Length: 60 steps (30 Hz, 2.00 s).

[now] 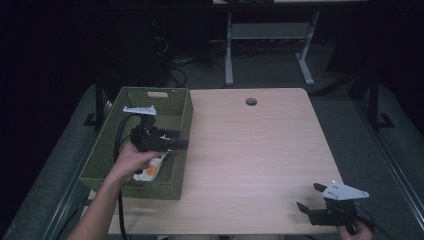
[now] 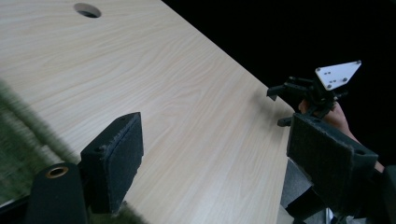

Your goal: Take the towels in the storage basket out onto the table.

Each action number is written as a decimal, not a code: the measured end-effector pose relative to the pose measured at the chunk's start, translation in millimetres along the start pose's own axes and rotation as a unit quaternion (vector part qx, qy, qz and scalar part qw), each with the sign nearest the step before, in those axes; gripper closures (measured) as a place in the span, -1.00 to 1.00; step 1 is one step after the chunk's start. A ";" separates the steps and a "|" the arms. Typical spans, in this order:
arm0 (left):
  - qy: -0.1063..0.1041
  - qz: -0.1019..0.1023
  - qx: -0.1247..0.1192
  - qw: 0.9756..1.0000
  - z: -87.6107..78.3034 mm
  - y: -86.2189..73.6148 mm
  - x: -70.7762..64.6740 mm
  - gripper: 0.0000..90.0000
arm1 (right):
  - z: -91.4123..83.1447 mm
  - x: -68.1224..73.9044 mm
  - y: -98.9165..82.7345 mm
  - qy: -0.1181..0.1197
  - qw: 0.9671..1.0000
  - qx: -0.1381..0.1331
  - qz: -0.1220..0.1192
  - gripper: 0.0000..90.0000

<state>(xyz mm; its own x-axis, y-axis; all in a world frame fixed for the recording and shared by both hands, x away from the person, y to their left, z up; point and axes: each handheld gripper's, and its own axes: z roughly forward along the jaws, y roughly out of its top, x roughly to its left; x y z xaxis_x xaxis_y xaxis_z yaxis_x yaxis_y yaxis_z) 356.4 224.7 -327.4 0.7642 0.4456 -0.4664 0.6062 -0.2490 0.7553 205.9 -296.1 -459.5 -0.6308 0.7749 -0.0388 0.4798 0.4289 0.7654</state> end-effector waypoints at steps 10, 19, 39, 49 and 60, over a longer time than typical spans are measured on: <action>0.033 -0.032 -0.001 0.999 -19.5 -10.5 25.7 -0.58 | -0.8 0.2 -0.1 -0.001 1.000 0.000 0.003 -0.69; 0.065 -0.057 -0.003 0.996 -28.4 -18.0 43.0 -0.57 | -1.6 0.0 0.1 -0.001 1.000 -0.002 0.001 -0.69; 0.195 -0.126 0.070 0.970 -21.5 -32.4 84.8 -0.52 | -2.5 0.7 0.6 0.001 1.000 -0.007 0.000 -0.69; 0.234 -0.140 0.102 0.956 -16.1 -35.0 90.4 -0.50 | -2.9 1.4 1.2 0.002 1.000 -0.009 -0.003 -0.69; 0.281 -0.158 0.152 0.934 -4.6 -38.1 97.6 -0.37 | -2.9 1.4 1.4 0.003 1.000 -0.010 -0.003 -0.69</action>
<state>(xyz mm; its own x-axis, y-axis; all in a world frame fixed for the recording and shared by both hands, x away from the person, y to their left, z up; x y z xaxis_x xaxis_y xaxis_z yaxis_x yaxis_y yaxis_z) 406.9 281.6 -399.5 0.3509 0.8985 -0.2636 0.8823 -0.2230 0.4145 203.9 -295.8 -456.6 -0.6376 0.7693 -0.0405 0.4637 0.4253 0.7773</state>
